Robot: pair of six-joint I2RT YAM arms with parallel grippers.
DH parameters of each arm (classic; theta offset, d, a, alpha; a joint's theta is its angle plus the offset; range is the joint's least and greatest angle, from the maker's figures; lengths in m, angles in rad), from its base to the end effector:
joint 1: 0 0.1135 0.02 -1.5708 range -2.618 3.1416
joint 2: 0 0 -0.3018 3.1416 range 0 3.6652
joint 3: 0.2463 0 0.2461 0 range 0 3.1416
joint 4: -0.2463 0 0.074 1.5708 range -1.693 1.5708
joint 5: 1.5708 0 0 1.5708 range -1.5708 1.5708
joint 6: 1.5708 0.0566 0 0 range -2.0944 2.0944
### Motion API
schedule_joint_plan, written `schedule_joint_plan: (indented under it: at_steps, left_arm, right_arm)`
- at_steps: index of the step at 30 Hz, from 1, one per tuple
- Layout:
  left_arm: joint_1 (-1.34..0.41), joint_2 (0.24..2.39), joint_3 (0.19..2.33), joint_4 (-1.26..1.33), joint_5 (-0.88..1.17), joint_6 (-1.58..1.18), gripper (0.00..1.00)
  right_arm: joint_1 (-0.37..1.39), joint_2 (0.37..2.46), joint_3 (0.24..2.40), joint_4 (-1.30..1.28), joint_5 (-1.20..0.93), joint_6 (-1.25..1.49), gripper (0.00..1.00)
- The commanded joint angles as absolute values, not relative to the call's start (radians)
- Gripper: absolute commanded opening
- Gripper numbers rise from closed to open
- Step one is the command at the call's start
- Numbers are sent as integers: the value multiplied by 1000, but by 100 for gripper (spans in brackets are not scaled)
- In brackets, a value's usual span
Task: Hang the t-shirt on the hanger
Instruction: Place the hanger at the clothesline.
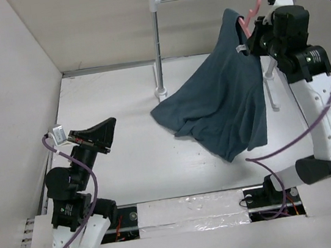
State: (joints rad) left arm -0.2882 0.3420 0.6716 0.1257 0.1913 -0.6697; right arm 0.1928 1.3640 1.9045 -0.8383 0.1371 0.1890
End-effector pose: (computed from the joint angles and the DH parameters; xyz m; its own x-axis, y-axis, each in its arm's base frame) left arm 0.0530 -0.0269 0.4057 0.0557 -0.6521 -0.7560 0.6088 0.6223 -0.4920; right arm 0.2529 0.0415 0.5450 -0.2944 0.1322 -0.9465 -0.0064 0.9901 0.1402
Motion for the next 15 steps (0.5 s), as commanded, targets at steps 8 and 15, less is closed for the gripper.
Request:
schedule_joint_plan:
  at_steps: [8,15]
  left_arm:
    - [-337,285,643,46,262,-568,11]
    - [-371,278,641,34,270,-558,12]
  right_arm:
    - [-15,1580,2201,-776,86,219,0]
    - [-75,1663,2293,-761,78,213,0]
